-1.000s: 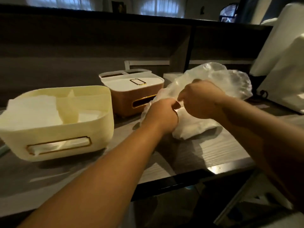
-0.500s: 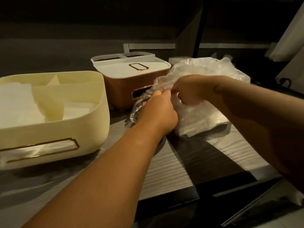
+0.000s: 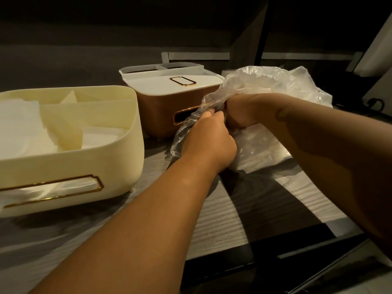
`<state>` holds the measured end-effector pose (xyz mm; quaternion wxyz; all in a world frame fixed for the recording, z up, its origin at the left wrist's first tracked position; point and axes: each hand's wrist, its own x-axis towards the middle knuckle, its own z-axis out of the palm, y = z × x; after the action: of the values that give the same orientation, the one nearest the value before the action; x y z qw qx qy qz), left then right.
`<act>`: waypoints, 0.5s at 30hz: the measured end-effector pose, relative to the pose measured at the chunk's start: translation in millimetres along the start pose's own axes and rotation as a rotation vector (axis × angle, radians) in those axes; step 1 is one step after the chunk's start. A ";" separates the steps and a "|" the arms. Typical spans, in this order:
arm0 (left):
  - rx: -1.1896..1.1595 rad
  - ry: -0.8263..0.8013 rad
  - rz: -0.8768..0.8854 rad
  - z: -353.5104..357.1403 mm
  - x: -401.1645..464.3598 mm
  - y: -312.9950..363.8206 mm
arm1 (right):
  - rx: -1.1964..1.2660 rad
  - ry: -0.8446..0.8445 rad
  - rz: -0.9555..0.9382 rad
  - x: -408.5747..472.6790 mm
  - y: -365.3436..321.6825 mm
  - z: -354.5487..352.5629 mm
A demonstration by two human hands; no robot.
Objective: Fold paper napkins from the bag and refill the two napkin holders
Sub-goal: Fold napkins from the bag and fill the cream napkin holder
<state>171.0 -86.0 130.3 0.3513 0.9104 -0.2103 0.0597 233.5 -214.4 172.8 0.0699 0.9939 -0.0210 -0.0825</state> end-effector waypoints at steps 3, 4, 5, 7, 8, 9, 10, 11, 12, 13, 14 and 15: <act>-0.001 0.008 -0.003 -0.3 -1.5 0.6 | 0.044 -0.003 0.017 4.1 4.0 0.1; -0.001 0.011 0.000 -0.5 -1.6 0.4 | 0.073 -0.007 0.023 5.3 5.7 -0.8; -0.002 0.013 0.003 -0.2 -1.1 0.0 | 0.107 -0.016 0.027 5.5 7.8 -2.7; -0.001 0.013 0.000 -0.1 0.0 -1.0 | 0.145 -0.052 0.040 6.6 11.3 -8.0; -0.001 0.009 -0.003 -0.1 0.4 -0.7 | 0.148 -0.086 0.047 6.7 13.0 -10.4; -0.001 0.007 -0.005 -0.2 0.8 -0.4 | 0.143 -0.124 0.056 6.4 14.5 -12.8; -0.001 0.006 -0.006 -0.4 1.2 -0.4 | 0.141 -0.156 0.059 6.5 15.2 -14.3; -0.002 0.007 -0.006 -0.3 1.3 -0.6 | 0.142 -0.177 0.060 6.0 15.4 -15.0; -0.006 0.008 -0.007 -0.3 1.4 -1.0 | 0.148 -0.186 0.061 5.9 15.6 -14.7; -0.009 0.009 -0.009 0.0 1.4 -1.7 | 0.156 -0.187 0.064 5.3 15.4 -14.3; -0.010 0.010 -0.012 0.2 1.3 -2.0 | 0.170 -0.180 0.068 4.9 15.0 -13.6; -0.010 0.010 -0.015 0.4 1.2 -2.4 | 0.185 -0.173 0.073 3.1 14.2 -13.2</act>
<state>173.1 -85.1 128.9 0.3574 0.9098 -0.2021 0.0607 238.3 -226.9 187.2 -0.0214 0.9839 -0.0706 -0.1628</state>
